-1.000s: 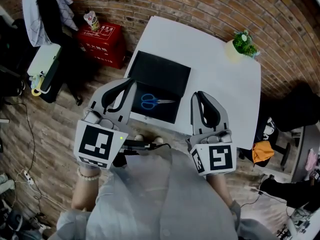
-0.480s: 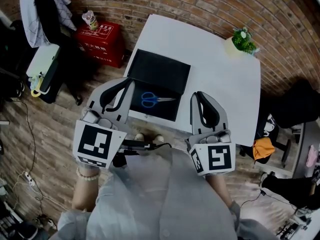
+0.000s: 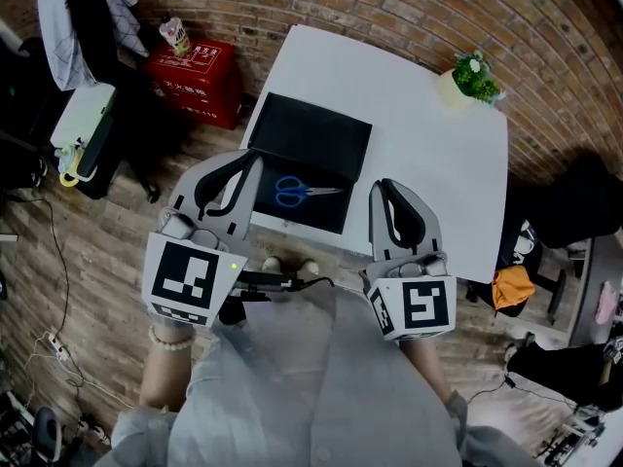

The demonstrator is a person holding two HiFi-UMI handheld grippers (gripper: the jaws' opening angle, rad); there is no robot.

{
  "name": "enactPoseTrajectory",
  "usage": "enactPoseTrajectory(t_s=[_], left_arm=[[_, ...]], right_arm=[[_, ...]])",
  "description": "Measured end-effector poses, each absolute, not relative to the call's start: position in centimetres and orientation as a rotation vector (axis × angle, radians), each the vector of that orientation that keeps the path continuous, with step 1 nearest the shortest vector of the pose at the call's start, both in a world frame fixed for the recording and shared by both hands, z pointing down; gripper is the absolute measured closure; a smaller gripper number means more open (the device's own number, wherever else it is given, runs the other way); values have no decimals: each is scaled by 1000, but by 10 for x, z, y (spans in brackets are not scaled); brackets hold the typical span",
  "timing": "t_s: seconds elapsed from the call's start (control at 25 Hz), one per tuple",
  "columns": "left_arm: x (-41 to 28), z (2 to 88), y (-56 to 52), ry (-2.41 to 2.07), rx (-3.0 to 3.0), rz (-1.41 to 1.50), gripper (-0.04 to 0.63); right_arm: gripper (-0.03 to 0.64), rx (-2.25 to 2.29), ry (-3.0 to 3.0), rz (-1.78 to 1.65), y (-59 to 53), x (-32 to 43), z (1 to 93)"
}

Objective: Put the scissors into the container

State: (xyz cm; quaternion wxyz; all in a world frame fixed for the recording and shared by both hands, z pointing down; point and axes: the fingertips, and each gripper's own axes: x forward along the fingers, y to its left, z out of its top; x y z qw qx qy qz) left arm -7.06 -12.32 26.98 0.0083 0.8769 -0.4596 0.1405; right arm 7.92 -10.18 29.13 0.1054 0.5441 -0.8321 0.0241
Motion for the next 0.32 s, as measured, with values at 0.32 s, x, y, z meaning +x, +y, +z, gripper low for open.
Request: enactPoseTrajectory(t_s=[0.32], left_arm=[[-71,273,-122,-1422,2729,456,575]], right_arm=[[560,1596,-2442,73,-104,80,292]])
